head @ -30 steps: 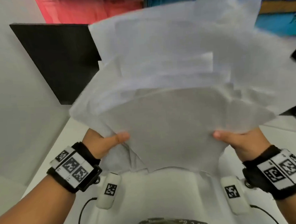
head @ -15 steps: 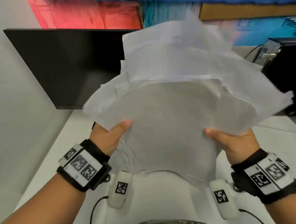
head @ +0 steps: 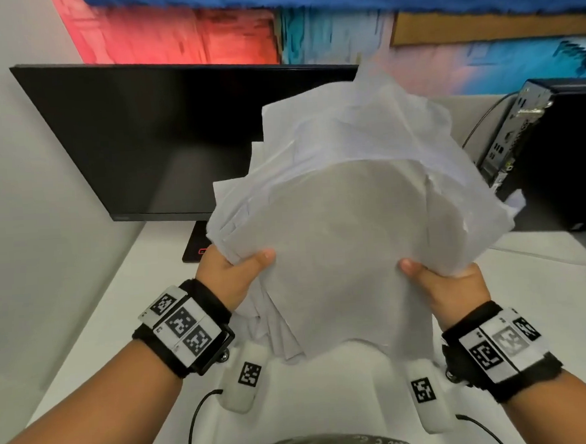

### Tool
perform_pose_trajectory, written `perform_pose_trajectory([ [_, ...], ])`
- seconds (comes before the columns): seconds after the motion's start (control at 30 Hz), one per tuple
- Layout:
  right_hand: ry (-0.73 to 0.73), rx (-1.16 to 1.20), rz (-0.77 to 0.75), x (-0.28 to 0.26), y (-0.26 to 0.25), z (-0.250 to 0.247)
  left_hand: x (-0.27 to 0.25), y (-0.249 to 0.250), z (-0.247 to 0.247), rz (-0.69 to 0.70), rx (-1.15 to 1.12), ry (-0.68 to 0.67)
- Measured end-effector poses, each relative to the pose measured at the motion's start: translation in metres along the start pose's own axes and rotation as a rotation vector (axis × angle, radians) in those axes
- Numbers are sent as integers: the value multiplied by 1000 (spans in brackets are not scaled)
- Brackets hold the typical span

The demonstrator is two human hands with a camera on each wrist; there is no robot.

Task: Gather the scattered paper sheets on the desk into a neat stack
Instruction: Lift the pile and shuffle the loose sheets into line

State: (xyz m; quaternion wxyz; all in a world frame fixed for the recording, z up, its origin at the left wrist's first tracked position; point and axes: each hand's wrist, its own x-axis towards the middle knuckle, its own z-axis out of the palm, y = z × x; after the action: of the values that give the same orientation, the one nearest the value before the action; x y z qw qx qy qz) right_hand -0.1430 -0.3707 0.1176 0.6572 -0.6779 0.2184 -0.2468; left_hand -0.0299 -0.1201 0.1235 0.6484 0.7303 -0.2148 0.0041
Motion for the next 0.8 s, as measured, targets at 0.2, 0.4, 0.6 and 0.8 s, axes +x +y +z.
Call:
perform_pose_trajectory([
  [0.2,-204,113,-148,-3,-13,-25,-10,16,-22,123,-150,-66],
  [0.4,-351,67,-43,13,5,-11,8,-12,-12,-36,-107,-144],
  [0.6,-169,81,66,17,7,-9,16,2,-5,44,-69,-170],
  [0.8,-308,228,72,6,10,-36,12,-2,-13,78,-161,-243],
])
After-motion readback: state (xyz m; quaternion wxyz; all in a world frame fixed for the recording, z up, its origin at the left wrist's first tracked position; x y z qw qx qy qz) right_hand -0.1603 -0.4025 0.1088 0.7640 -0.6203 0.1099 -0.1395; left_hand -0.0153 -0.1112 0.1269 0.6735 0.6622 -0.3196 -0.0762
